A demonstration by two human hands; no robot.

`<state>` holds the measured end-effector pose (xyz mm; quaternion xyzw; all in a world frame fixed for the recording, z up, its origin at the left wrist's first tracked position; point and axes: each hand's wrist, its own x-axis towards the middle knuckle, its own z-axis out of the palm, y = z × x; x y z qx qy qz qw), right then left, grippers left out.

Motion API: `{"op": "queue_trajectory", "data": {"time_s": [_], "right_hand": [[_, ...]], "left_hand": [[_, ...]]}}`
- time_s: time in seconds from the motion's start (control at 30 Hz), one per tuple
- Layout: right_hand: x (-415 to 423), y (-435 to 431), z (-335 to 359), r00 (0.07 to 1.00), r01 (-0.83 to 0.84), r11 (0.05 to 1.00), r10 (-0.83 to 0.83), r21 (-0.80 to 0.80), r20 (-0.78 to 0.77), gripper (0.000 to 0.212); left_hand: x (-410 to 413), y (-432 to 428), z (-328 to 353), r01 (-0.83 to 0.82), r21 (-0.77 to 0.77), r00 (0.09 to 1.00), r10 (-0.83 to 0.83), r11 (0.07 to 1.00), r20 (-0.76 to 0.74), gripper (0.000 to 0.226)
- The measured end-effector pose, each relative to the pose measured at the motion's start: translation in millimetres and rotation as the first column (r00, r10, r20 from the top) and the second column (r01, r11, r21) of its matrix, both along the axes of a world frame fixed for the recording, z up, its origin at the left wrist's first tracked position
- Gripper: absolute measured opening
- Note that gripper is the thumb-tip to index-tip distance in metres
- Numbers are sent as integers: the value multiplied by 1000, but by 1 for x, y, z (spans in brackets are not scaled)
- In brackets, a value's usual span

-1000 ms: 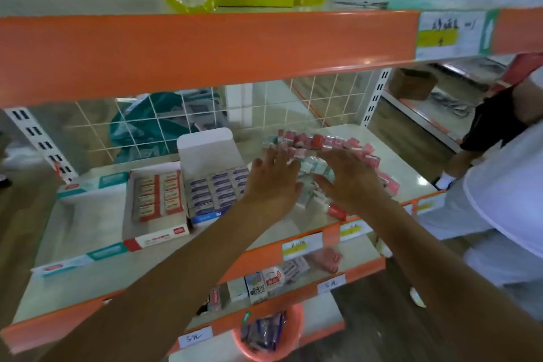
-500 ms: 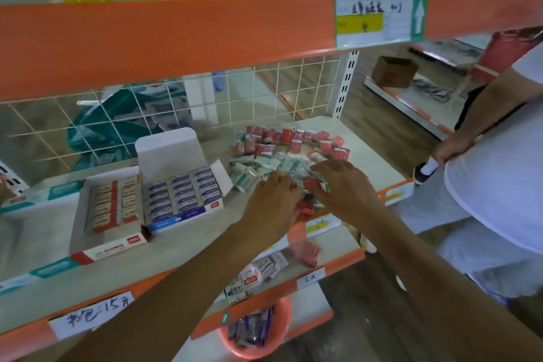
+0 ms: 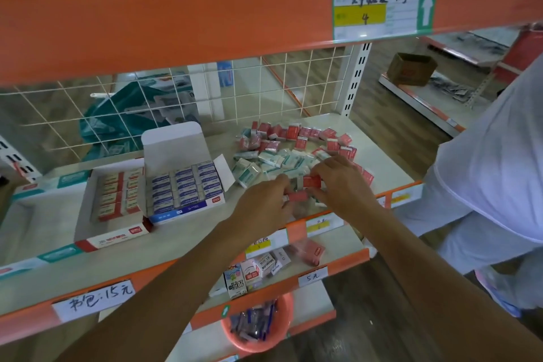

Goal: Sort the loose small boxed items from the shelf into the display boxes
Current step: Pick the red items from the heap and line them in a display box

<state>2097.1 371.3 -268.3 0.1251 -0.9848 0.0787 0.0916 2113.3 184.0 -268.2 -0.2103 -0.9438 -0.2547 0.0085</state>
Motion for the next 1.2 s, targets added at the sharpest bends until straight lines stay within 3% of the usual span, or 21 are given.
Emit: {"op": "queue_trajectory", "data": {"time_s": [0.17,0.27,0.47,0.6,0.7,0.93,1.2], "right_hand": [[-1,-11,8,999,-31,973,23,-230,-38,26],[-3,-20,13,996,-84,928,69,-364,-56,21],[-10,-40,19,996,-72,853,91,-518,12,18],[-9,-58,26,988,-24,811,108,-584,109,20],[-8,-74,32,972,41,691,139,-722,188,16],[-8,-106,34,941,68,551,242,-832,238,23],[-8,-143,33,909,1,547,348,-837,229,37]], "left_hand": [[4,-14,22,-82,237,981,37,968,191,20],[3,-24,28,-187,399,933,35,898,358,27],[3,-46,33,-319,582,907,64,748,416,20],[6,-62,40,-325,573,925,128,752,357,21],[7,-74,41,-333,574,930,162,748,329,22],[12,-102,40,-340,564,937,218,753,273,30],[19,-135,40,-369,488,928,285,791,240,36]]}}
